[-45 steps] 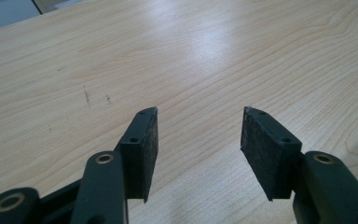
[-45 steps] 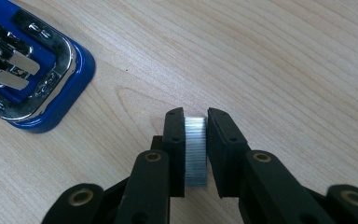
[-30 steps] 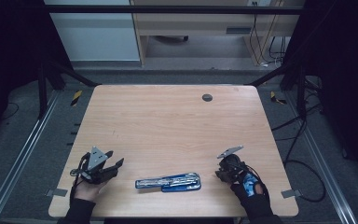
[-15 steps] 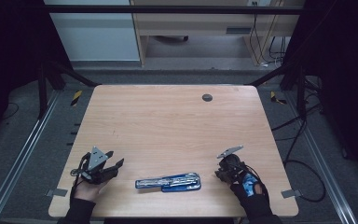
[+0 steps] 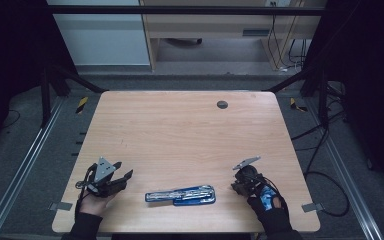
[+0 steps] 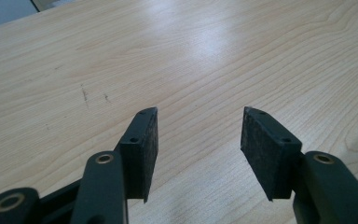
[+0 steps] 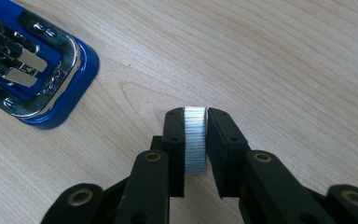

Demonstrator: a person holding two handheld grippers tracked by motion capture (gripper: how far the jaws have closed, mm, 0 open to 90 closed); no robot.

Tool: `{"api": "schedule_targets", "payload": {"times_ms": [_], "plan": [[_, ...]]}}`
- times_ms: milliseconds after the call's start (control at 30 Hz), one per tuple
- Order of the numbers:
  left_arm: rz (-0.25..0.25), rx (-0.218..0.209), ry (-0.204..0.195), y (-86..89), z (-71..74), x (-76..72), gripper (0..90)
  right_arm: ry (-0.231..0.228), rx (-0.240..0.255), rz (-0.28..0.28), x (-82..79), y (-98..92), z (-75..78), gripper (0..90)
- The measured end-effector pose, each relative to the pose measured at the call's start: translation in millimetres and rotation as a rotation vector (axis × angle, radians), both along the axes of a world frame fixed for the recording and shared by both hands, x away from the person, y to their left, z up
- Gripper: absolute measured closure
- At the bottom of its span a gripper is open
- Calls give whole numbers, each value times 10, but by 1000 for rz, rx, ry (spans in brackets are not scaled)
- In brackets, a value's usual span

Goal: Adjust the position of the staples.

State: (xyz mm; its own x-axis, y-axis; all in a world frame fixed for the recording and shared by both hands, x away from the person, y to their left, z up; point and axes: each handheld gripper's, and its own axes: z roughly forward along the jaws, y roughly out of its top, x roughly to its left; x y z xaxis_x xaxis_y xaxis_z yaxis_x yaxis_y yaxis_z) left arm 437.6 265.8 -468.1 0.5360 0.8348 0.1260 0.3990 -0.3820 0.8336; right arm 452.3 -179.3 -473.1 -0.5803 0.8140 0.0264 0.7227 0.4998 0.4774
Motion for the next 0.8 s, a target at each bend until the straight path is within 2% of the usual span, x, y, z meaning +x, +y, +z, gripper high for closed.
{"api": "schedule_targets", "payload": {"times_ms": [267,367,500,600,800], "plan": [[-1,2,0,-1,-1,0,460,-3,-7,1,6,-6,-17,777],[-1,2,0,-2,-1,-1,460,-18,-14,9,1,-9,-3,778],[-1,2,1,-2,-1,0,460,-29,5,2,-20,-1,51,780],[-3,4,1,-5,-2,0,460,-52,15,34,-23,-9,89,780],[-3,5,4,-6,-4,2,460,-72,39,59,-23,15,147,780]]}}
